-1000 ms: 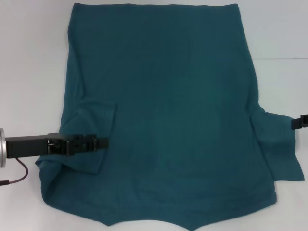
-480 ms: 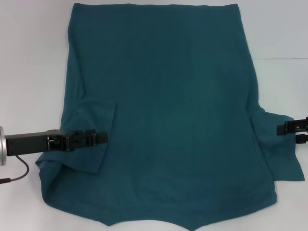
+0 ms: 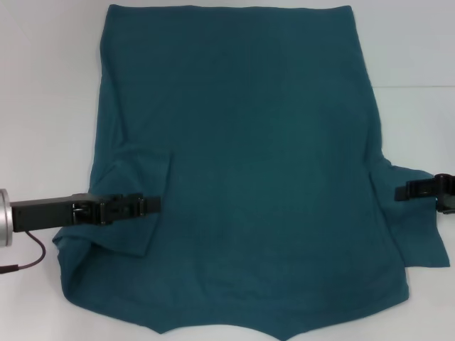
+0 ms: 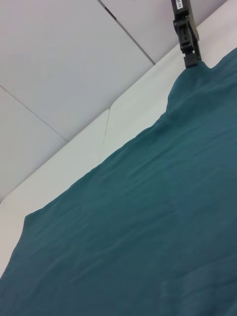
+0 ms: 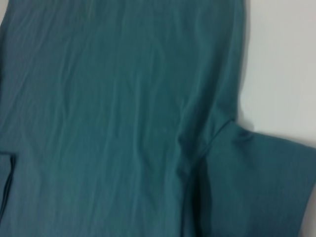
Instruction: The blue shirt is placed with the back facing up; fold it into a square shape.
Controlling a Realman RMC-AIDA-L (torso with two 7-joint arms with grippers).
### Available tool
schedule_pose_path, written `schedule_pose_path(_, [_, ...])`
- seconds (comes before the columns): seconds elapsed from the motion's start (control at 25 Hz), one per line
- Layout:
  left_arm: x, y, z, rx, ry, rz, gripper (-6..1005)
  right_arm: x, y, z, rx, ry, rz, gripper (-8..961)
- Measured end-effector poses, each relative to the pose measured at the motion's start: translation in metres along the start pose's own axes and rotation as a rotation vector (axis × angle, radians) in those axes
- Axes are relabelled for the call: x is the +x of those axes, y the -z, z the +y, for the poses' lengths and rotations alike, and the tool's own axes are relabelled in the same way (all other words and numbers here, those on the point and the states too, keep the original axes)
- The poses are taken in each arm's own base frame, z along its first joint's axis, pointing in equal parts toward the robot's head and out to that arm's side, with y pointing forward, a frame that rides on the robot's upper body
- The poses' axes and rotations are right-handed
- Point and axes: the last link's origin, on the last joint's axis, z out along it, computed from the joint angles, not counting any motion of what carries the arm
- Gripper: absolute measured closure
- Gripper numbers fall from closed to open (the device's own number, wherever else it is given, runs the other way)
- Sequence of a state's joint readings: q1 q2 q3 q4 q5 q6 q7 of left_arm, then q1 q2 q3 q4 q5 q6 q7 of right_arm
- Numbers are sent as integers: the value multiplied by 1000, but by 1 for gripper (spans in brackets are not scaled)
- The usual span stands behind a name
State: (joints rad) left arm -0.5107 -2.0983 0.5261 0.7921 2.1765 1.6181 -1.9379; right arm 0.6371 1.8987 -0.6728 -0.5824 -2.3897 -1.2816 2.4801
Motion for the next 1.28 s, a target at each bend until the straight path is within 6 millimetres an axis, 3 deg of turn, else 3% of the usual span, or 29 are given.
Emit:
schedule_pose_path(0.24, [-1,-1,0,-2,5,-1,400,0,-2,1,4,7,-1,157])
schedule_pose_path(0.88, [-1,-1,0,-3,5,-1,401,-6,1,0,51,51,8,877])
schedule_pose_path(1.28, [-1,-1,0,-3,13,-1,399,-28,8,12,152,182,17,939])
